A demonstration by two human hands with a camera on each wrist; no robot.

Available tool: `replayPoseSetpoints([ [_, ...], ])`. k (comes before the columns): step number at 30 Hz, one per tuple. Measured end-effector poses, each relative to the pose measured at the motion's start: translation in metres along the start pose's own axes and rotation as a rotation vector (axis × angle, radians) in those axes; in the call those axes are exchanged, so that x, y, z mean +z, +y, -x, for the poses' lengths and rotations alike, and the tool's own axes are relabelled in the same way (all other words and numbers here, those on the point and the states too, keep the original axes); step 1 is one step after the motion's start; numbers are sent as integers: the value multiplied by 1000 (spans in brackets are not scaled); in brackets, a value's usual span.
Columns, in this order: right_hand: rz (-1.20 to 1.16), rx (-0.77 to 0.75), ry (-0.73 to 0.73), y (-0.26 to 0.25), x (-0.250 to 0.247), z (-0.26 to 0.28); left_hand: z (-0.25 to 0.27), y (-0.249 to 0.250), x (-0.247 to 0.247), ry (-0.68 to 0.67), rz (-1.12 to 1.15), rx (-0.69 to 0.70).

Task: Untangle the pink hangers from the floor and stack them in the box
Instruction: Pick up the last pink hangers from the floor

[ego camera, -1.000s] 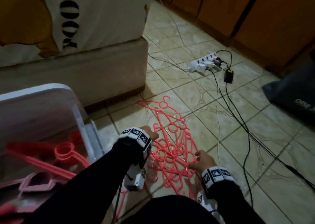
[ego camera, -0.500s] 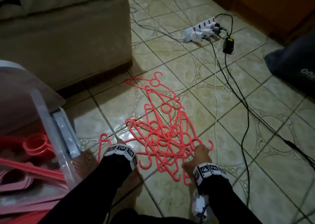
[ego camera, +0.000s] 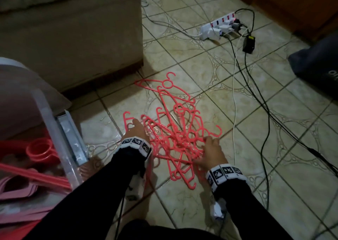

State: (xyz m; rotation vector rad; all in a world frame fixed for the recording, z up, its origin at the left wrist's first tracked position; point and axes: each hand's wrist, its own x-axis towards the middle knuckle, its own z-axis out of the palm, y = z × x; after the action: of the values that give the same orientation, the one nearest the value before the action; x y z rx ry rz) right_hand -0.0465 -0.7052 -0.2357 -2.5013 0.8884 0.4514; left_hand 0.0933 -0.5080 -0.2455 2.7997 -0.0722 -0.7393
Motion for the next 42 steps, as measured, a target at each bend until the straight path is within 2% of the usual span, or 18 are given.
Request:
replayPoseSetpoints([
  [2,-33,-39,-65,-8,8,2,-8,0,-6,11,117,40],
  [6,8,-56,-154,-19,23,7,-12,1,-12,14,309,-13],
  [8,82,-92,-161,-21,26,12,-11,3,-7,-75,380,-11],
  [10,139,-162,-220,-22,23,16,-8,4,0,-184,320,51],
  [13,209,-269,-292,-29,9,11,-3,4,11,-181,-55,158],
  [15,78,-277,-231,-36,-7,-3,-1,1,16,-160,-263,155],
  [17,-6,-239,-77,-45,-23,-26,-3,-2,20,-115,-346,127],
  [19,82,-249,52,-55,-36,-57,-8,-5,20,-49,-352,113],
  [20,135,-259,71,-61,-40,-72,-11,-6,19,-27,-331,100],
  [23,202,-305,69,-85,-45,-118,-22,-5,16,7,-299,84],
  [27,323,-369,28,-113,-33,-159,-32,-3,18,152,-308,51],
  [29,362,-374,37,-119,-23,-168,-39,-5,17,127,-365,65],
  [32,435,-339,46,-118,-12,-173,-43,-9,19,118,-379,88],
  [35,379,-268,88,-109,-7,-174,-41,-7,17,155,-346,84],
  [39,300,-136,116,-92,-6,-167,-41,-5,6,28,-307,83],
  [42,290,-106,148,-89,-18,-162,-30,-2,7,65,-365,98],
])
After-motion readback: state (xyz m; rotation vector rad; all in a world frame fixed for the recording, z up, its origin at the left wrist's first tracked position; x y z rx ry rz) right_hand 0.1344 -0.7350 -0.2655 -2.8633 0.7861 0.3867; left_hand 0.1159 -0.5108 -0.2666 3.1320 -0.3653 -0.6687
